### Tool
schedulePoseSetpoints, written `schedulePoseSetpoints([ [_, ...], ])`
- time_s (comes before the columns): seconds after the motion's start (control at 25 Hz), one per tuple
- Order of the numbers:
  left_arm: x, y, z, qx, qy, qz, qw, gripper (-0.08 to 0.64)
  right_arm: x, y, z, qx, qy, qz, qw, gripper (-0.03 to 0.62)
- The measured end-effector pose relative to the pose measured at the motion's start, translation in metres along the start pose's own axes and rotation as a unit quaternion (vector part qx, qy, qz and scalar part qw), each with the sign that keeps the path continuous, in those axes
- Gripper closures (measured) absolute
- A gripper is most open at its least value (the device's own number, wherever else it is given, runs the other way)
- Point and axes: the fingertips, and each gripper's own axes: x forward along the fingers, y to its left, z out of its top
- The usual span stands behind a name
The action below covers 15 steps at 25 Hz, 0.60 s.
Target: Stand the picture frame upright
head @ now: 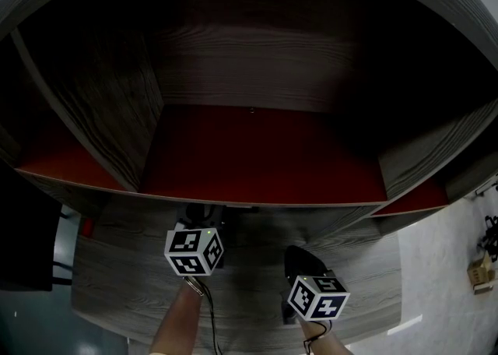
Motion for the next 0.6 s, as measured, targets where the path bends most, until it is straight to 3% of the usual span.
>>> schedulePoseSetpoints([
  [0.32,-0.022,-0.009,-0.003,-0.018,0.018,-0.005,0.9997,0.394,-0.006,0.003,0.005,-0.012,0.002,-0.005,1.000,0.560],
  [0.48,-0.049,-0.026,-0.005,-0.007,0.035,-0.011,0.9993,0.394,-0.016,0.012,0.012,-0.023,0.002,-0.002,1.000,0.560],
  [0.6,-0.077,-0.031,-0.007,-0.024,0.044,-0.001,0.9987,0.394,-0.026,0.018,0.018,-0.030,0.002,-0.003,1.000,0.560],
])
